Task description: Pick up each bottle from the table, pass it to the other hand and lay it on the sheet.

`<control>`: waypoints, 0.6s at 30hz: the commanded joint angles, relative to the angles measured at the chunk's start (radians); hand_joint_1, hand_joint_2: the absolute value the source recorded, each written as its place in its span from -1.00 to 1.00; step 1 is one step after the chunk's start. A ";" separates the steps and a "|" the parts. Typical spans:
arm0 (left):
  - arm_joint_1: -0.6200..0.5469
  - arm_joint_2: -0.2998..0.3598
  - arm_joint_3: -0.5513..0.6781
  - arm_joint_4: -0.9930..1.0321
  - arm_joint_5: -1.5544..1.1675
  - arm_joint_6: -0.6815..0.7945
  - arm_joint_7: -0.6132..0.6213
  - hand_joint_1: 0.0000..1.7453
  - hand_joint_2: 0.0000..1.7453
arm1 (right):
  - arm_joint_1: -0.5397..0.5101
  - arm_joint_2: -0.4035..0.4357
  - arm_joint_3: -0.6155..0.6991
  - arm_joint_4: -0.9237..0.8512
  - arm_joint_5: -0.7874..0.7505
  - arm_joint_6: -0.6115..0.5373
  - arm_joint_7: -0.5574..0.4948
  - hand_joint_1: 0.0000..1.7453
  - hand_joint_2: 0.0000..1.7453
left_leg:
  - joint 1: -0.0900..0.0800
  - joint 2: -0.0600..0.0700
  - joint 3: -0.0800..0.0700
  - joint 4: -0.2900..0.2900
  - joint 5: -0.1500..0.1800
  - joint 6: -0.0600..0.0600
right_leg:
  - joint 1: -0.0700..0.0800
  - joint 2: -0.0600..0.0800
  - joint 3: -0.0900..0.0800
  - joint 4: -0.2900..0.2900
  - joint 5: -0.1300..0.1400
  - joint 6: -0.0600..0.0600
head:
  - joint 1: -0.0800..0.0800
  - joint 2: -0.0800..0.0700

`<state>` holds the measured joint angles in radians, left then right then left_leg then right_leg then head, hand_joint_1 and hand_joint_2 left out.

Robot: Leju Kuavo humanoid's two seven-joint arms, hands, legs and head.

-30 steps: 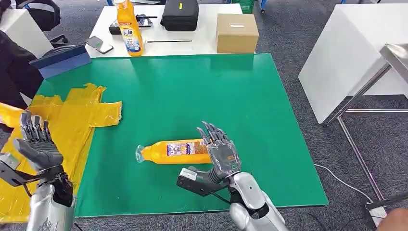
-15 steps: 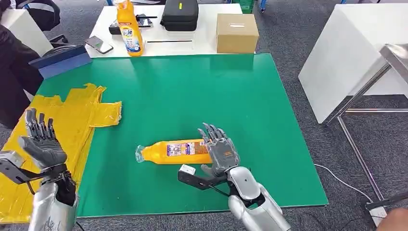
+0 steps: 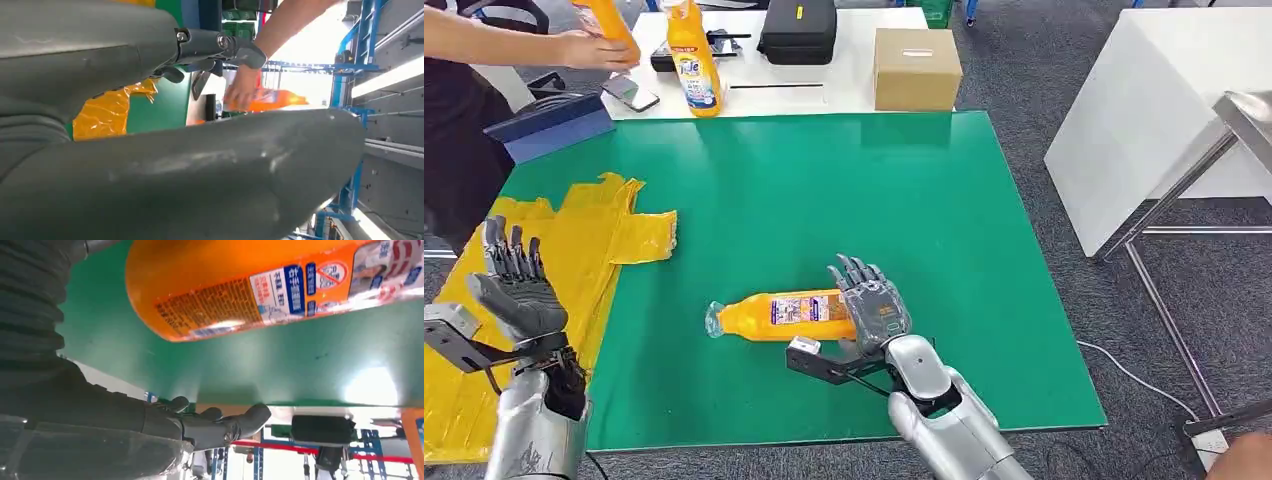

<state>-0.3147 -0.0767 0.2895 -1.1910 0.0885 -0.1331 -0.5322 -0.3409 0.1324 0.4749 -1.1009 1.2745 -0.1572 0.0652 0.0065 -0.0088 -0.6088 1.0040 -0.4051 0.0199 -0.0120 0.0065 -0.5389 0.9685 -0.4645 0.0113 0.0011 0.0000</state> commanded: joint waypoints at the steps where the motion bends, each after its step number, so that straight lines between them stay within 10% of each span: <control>1: -0.066 0.019 -0.020 0.105 0.005 0.007 0.006 -1.00 -1.00 | -0.102 0.019 0.017 0.216 -0.016 0.003 0.002 -1.00 1.00 | 0.000 0.000 0.001 0.000 0.000 -0.001 | 0.000 0.000 0.001 0.000 0.000 -0.001 | 0.000 0.000; 18: -0.125 0.048 -0.041 0.230 0.018 -0.009 -0.025 -1.00 -1.00 | -0.195 0.066 0.009 0.397 -0.027 -0.013 -0.013 -1.00 1.00 | 0.000 0.000 0.001 0.000 0.000 -0.001 | 0.000 0.000 0.001 0.000 0.000 -0.001 | 0.000 0.000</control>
<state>-0.3741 -0.0671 0.2735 -1.0971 0.1022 -0.1358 -0.5455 -0.4494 0.1812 0.4749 -0.8611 1.2535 -0.1633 0.0584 0.0066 -0.0086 -0.6087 1.0041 -0.4050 0.0198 -0.0121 0.0066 -0.5388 0.9686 -0.4643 0.0109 0.0011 0.0000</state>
